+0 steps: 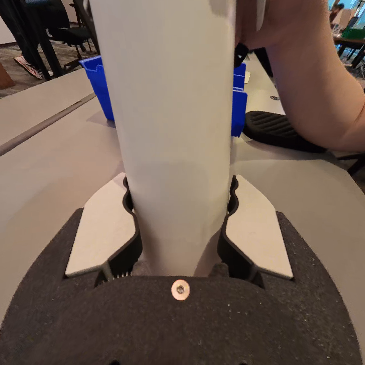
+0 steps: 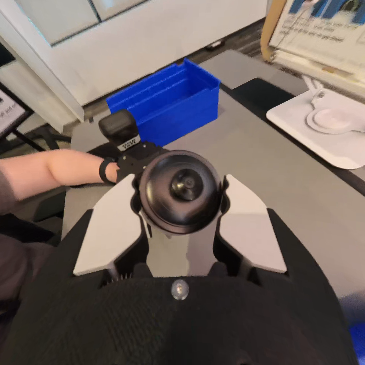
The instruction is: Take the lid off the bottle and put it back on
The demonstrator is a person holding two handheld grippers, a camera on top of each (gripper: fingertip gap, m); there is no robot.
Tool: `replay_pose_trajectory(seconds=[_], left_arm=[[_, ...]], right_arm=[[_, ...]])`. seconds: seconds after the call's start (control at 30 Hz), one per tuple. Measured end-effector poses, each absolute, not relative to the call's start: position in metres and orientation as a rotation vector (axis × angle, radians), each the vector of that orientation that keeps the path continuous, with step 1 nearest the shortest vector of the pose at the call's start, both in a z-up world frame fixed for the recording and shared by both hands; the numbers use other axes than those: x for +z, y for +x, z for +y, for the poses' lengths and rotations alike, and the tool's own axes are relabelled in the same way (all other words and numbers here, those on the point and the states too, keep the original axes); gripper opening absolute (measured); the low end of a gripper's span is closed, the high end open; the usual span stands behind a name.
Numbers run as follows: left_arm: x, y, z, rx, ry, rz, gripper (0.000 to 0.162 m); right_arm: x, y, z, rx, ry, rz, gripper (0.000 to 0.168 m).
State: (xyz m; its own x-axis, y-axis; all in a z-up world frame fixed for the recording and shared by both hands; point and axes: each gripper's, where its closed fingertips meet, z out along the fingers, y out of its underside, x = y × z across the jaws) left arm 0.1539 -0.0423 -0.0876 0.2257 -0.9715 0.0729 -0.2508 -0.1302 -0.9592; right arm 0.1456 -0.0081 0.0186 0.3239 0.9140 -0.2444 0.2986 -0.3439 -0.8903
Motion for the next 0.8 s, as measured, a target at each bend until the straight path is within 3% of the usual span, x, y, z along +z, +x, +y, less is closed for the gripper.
replay_pose_trajectory(seconds=[0.2,0.33,0.4,0.63,0.8], left_arm=[[-0.093,0.143,-0.042,-0.875,-1.643,1.275,0.098],[-0.067,0.154,-0.047,-1.030,-1.522,1.173,0.112],[-0.051,0.152,-0.047,-1.074,-1.436,1.121,0.105],[-0.053,0.143,-0.047,-0.973,-1.458,1.196,0.103],[-0.045,0.137,-0.043,-1.007,-1.425,1.157,0.092]], right_arm=[[0.029,0.122,-0.018,0.916,-1.675,-1.143,0.081],[0.034,0.105,-0.030,0.867,-1.605,-1.180,0.081],[0.036,0.095,-0.037,0.833,-1.549,-1.212,0.081],[0.037,0.083,-0.047,0.535,-1.435,-1.338,0.080],[0.042,0.093,-0.038,0.415,-1.447,-1.310,0.067]])
